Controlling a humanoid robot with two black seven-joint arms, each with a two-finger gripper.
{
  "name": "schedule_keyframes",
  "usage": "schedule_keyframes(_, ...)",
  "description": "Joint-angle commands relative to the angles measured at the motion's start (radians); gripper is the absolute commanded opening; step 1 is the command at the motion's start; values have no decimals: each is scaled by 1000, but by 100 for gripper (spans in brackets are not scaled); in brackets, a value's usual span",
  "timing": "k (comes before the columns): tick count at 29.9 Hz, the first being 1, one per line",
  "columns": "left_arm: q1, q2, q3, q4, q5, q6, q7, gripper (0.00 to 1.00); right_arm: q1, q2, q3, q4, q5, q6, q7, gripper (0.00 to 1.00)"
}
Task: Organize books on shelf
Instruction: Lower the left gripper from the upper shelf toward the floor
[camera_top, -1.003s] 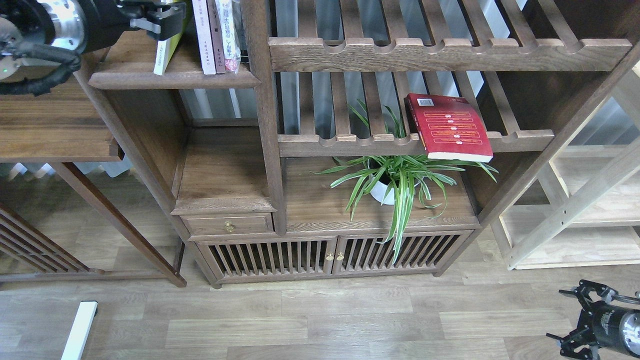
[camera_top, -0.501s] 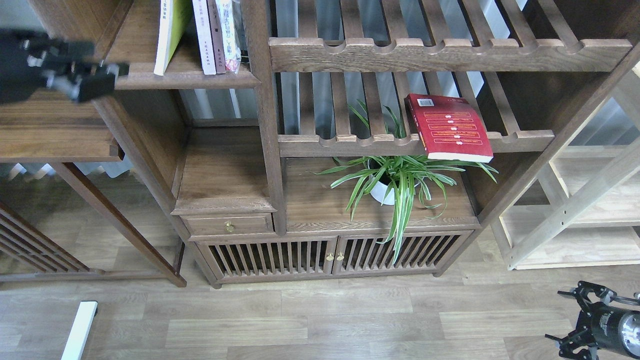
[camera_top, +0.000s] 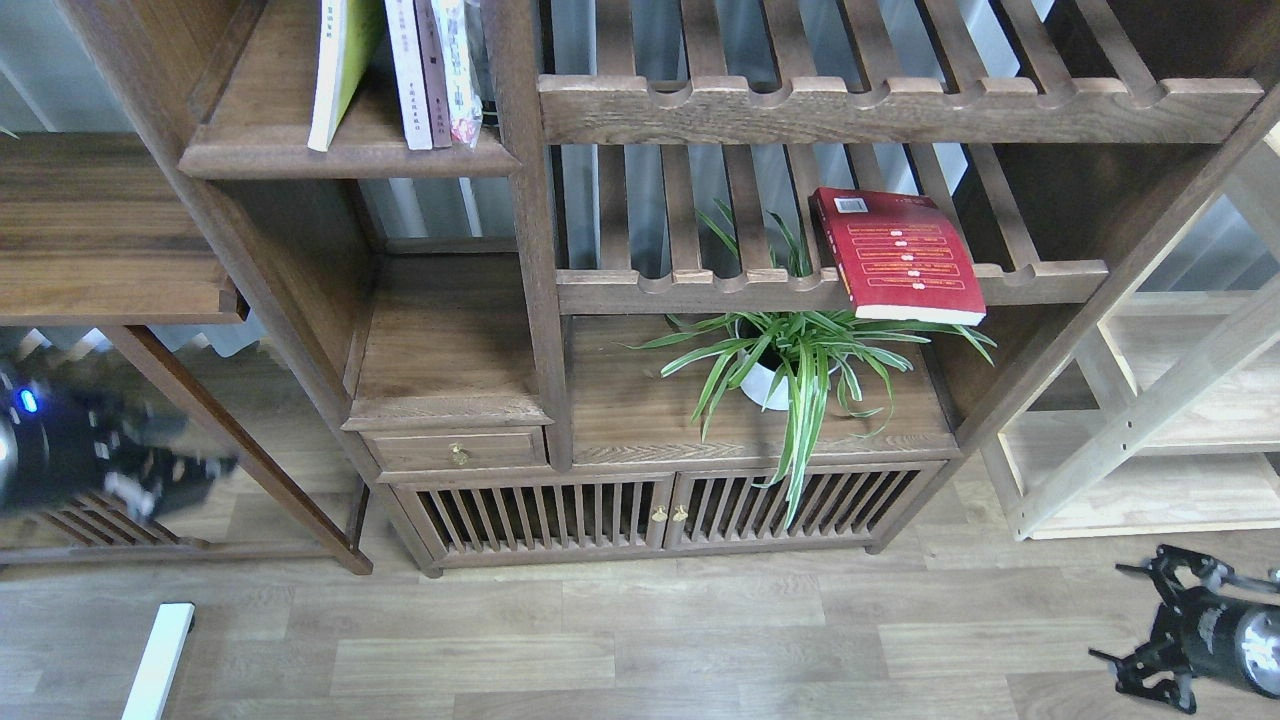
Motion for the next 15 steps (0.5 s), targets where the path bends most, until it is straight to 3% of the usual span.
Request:
schedule_keyframes(1, 135, -58, -1, 10, 85, 29, 0, 64, 32, 2, 0, 18, -1, -9, 0, 100)
schedule_keyframes(9, 333, -256, -12, 85, 264, 141, 0, 66, 132, -17, 0, 104, -61, -168, 0, 100)
schedule_keyframes(15, 397, -337, -22, 145, 344, 176, 0, 67, 190, -11, -3, 147, -95, -427, 0, 100)
